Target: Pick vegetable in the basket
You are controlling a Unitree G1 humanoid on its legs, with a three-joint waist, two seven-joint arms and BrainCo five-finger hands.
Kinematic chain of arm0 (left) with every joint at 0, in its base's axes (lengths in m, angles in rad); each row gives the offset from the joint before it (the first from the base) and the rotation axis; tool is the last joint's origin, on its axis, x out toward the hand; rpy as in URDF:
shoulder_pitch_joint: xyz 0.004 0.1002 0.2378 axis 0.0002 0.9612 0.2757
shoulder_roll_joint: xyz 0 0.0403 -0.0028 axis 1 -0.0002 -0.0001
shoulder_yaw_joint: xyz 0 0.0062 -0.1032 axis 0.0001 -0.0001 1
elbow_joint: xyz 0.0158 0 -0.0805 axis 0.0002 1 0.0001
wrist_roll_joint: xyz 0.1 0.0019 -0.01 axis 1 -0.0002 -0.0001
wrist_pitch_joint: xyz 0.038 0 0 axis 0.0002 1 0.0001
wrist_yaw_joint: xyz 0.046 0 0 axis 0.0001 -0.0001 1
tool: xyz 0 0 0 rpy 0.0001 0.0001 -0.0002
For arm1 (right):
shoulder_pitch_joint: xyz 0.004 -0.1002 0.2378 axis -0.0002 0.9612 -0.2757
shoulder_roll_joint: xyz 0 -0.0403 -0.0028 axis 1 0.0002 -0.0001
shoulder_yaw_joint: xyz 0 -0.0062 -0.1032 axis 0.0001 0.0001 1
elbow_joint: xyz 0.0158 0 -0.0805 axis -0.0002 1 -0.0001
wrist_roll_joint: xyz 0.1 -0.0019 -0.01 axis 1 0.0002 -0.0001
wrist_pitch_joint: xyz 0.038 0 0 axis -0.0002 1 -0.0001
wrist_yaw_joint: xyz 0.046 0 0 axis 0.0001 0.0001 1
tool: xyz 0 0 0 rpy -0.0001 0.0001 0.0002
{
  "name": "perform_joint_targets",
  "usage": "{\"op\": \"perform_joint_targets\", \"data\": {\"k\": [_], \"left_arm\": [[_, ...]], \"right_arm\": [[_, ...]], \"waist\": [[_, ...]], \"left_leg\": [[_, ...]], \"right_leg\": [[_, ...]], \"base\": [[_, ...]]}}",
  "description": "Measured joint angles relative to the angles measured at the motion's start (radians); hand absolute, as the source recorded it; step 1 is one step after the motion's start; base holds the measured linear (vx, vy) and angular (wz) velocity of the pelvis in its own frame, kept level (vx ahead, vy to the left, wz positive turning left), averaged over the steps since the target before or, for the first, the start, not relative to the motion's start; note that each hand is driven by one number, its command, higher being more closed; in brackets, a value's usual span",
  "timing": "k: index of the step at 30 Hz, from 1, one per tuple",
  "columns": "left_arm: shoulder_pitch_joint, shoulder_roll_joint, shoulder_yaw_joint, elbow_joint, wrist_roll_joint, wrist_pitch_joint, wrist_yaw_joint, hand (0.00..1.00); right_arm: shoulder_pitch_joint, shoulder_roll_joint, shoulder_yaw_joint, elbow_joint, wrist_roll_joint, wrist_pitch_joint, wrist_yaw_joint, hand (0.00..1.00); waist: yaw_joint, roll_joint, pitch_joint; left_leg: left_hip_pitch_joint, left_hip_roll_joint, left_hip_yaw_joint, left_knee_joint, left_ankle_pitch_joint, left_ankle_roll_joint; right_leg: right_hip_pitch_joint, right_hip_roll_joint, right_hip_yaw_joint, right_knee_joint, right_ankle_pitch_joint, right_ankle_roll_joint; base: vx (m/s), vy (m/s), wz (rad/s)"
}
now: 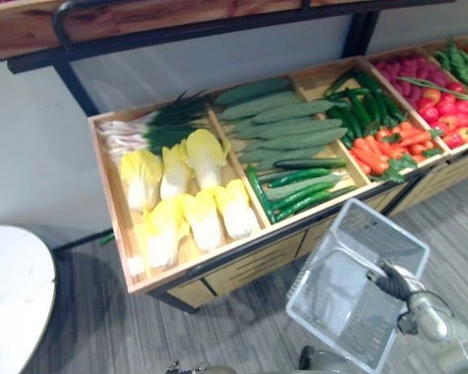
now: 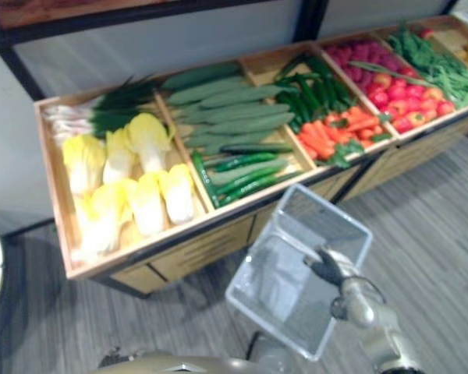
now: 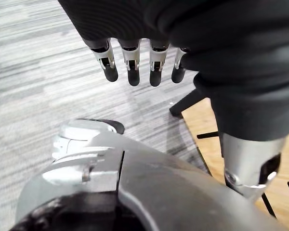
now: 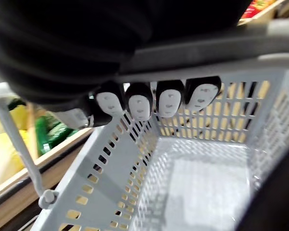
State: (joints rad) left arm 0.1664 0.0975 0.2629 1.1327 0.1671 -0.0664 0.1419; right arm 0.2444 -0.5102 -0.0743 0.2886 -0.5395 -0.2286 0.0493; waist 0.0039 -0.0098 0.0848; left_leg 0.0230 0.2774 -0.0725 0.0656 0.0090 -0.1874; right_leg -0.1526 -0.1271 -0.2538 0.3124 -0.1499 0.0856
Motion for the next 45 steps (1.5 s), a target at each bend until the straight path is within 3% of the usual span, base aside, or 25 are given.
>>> {"op": "perform_joint_targets", "data": {"k": [2, 4, 6, 8, 12, 14, 19, 20, 25, 30, 39, 40, 45], "left_arm": [[0.008, -0.004, 0.02, -0.015, -0.003, 0.001, -0.009, 0.0], [0.017, -0.008, 0.019, -0.026, -0.002, 0.001, -0.013, 0.0], [0.017, -0.012, 0.019, -0.028, -0.007, 0.004, -0.014, 0.0], [0.017, -0.016, 0.019, -0.029, -0.009, 0.004, -0.01, 0.0], [0.019, -0.023, 0.061, -0.073, -0.056, 0.004, 0.026, 0.0], [0.028, -0.04, 0.074, -0.159, -0.094, 0.002, 0.056, 0.0], [0.097, -0.108, 0.042, -0.578, -0.128, -0.034, 0.132, 0.0], [0.113, -0.116, 0.008, -0.726, -0.126, -0.06, 0.159, 0.0], [0.095, -0.117, -0.066, -0.931, -0.087, -0.096, 0.207, 0.0], [0.086, -0.118, -0.11, -1.025, -0.01, -0.097, 0.232, 0.0], [-0.058, -0.091, -0.103, -1.034, 0.053, -0.096, 0.319, 0.0], [-0.093, -0.086, -0.088, -1.007, 0.053, -0.095, 0.341, 0.0], [-0.137, -0.06, -0.055, -0.92, 0.052, -0.07, 0.381, 0.0]], "right_arm": [[0.018, 0.032, -0.096, 0.113, 0.001, 0.009, -0.001, 1.0], [0.022, 0.047, -0.151, 0.184, 0.002, 0.02, -0.005, 1.0], [0.035, 0.067, -0.232, 0.29, 0.009, 0.05, -0.02, 1.0], [0.043, 0.078, -0.294, 0.379, 0.015, 0.067, -0.029, 1.0], [0.024, 0.121, -0.378, 0.55, 0.039, 0.097, -0.071, 1.0], [0.011, 0.139, -0.419, 0.616, 0.041, 0.1, -0.093, 1.0], [-0.002, 0.199, -0.529, 0.691, 0.073, 0.122, -0.134, 1.0], [-0.003, 0.219, -0.55, 0.689, 0.101, 0.126, -0.15, 1.0], [0.012, 0.258, -0.533, 0.657, 0.158, 0.133, -0.176, 1.0], [0.005, 0.263, -0.488, 0.658, 0.168, 0.131, -0.182, 1.0], [-0.015, 0.268, -0.424, 0.675, 0.165, 0.131, -0.195, 1.0], [-0.033, 0.267, -0.414, 0.69, 0.164, 0.131, -0.195, 1.0], [-0.065, 0.267, -0.387, 0.701, 0.149, 0.129, -0.197, 1.0]], "waist": [[-0.018, -0.005, 0.001], [-0.023, -0.016, 0.005], [-0.031, -0.003, 0.002], [-0.031, 0.02, 0.0], [-0.03, 0.047, 0.001], [-0.031, 0.05, 0.001], [-0.027, 0.062, 0.0], [-0.024, 0.067, -0.002], [-0.027, 0.074, -0.006], [-0.029, 0.077, -0.012], [-0.039, 0.061, -0.028], [-0.055, 0.058, -0.03], [-0.059, 0.047, -0.032]], "left_leg": [[-0.023, -0.003, 0.05, 0.025, 0.05, 0.029], [-0.023, -0.006, 0.136, 0.023, 0.086, 0.033], [-0.024, -0.014, 0.299, -0.018, 0.138, 0.053], [-0.02, -0.02, 0.371, -0.076, 0.154, 0.071], [-0.022, -0.035, 0.393, -0.154, 0.158, 0.072], [-0.026, -0.047, 0.393, -0.159, 0.147, 0.063], [-0.023, -0.079, 0.401, -0.16, 0.103, 0.074], [-0.017, -0.088, 0.421, -0.16, 0.099, 0.08], [0.021, -0.088, 0.459, -0.161, 0.079, 0.078], [0.031, -0.072, 0.483, -0.165, 0.069, 0.068], [0.034, -0.055, 0.503, -0.161, 0.071, 0.062], [0.036, -0.055, 0.504, -0.161, 0.071, 0.062], [0.034, -0.055, 0.53, -0.161, 0.071, 0.062]], "right_leg": [[0.064, -0.012, -0.072, -0.037, -0.002, -0.004], [0.098, -0.021, -0.104, -0.057, -0.002, -0.004], [0.122, -0.035, -0.154, -0.09, -0.003, -0.005], [0.12, -0.033, -0.187, -0.102, -0.004, -0.007], [0.089, -0.027, -0.18, -0.101, -0.006, 0.001], [0.085, -0.034, -0.171, -0.103, 0.001, 0.007], [0.09, -0.052, -0.132, -0.124, 0.039, 0.024], [0.094, -0.06, -0.118, -0.138, 0.056, 0.032], [0.11, -0.058, -0.09, -0.145, 0.063, 0.033], [0.121, -0.028, -0.072, -0.193, 0.082, 0.024], [0.134, 0.005, -0.053, -0.243, 0.11, 0.017], [0.142, 0.008, -0.052, -0.26, 0.117, 0.016], [0.144, 0.018, -0.024, -0.311, 0.151, 0.011]], "base": [[0.07, -0.136, 0.96], [0.01, -0.079, 0.69], [-0.07, -0.018, 0.66], [-0.11, 0.03, 0.53], [-0.09, 0.081, 0.21], [-0.03, 0.109, 0.15], [0.0, 0.134, -0.01], [0.02, 0.09, -0.18], [0.01, 0.032, -0.21], [0.03, -0.01, -0.18], [0.1, -0.008, -0.09], [0.07, 0.005, -0.03], [0.03, 0.0, -0.18]]}}
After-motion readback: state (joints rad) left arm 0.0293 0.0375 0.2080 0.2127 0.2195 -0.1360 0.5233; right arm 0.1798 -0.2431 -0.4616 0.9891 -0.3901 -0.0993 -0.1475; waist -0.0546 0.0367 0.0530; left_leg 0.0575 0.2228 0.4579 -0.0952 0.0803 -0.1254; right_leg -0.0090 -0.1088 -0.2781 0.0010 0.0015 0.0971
